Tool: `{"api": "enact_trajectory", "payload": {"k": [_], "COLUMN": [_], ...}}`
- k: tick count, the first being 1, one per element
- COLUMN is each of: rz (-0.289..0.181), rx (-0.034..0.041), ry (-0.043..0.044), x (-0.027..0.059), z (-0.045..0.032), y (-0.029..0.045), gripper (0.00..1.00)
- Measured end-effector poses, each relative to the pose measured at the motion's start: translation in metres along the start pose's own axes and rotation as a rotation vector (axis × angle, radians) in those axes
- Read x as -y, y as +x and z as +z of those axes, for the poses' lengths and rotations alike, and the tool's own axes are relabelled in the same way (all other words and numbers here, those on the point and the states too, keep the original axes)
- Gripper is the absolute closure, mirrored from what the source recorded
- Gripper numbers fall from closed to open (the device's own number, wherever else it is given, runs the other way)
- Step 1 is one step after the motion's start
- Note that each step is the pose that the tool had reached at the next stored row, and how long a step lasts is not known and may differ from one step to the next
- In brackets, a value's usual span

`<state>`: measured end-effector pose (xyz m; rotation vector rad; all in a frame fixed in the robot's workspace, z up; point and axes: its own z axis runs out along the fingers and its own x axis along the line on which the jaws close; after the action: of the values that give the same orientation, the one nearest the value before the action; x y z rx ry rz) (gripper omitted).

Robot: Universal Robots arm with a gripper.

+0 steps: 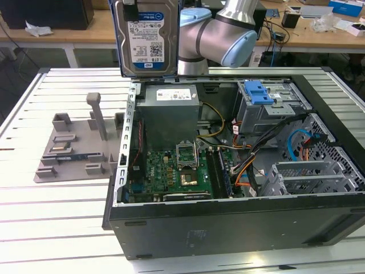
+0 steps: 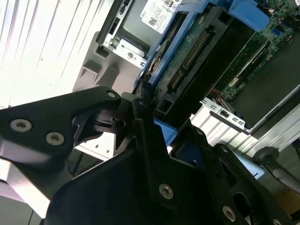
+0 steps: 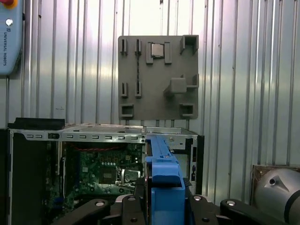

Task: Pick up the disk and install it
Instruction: 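Pick up the disk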

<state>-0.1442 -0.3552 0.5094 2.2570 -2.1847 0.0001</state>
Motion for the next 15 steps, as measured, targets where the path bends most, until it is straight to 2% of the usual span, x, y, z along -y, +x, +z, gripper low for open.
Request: {"api": "enact_trajectory", "payload": {"k": [4, 5, 6, 7, 8, 15], "rz": [0.000, 0.000, 0.000, 0.000, 0.000, 0.000], "rx": [-0.0001, 0.0000, 0.0000, 0.0000, 0.0000, 0.0000], "ry": [0.0000, 0.0000, 0.0000, 0.0000, 0.0000, -0.0001], "x": [0.0017, 0.0027, 0.0058, 0.0081, 0.0096, 0.0110], "z": [0.0000, 0.0001, 0.0002, 0.0003, 0.0004, 0.0005], "y": [0.0079, 0.0126, 0.0287, 0.0413, 0.0493, 0.0592], "gripper": [0.63, 0.63, 0.63, 0.63, 0.63, 0.63]}}
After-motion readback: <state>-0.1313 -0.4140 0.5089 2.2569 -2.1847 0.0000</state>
